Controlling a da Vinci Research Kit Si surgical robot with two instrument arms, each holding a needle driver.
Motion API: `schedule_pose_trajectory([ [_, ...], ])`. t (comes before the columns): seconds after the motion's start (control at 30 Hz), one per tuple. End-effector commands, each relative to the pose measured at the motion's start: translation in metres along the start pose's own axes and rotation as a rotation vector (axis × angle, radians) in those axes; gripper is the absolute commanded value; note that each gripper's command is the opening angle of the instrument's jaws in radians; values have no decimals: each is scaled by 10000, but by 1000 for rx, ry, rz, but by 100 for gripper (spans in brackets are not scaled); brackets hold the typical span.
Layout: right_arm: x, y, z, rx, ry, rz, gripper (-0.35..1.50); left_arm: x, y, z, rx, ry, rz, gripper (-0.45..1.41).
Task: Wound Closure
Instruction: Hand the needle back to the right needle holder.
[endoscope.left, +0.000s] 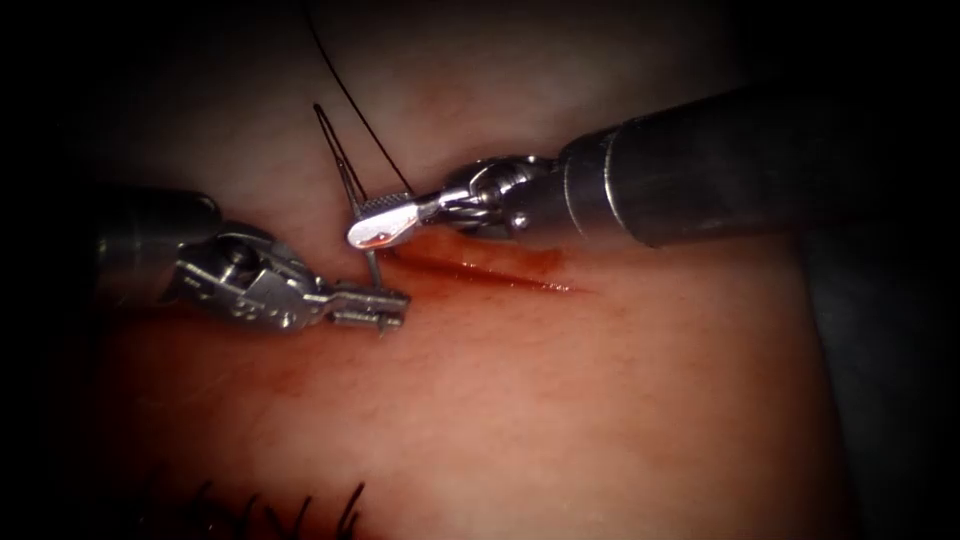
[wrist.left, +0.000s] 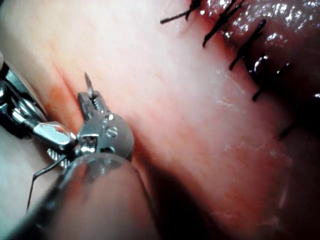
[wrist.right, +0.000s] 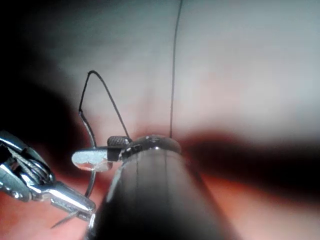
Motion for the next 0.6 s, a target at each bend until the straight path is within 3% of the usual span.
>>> schedule_pose_trajectory([
  [0.03, 0, 4, 10, 1, 1, -2, 86, -3, 1, 7, 1, 0, 2, -45],
  [0.3, -2, 5, 15, 3, 4, 0, 73, 0, 0, 8, 1, 5, 2, -45],
  [0.5, -4, 6, 17, -1, 0, -1, 46, 3, 1, 12, -3, 10, 10, -45],
  [0.6, -4, 6, 17, -3, -3, -1, 16, 3, 2, 13, -6, 9, 11, -45],
])
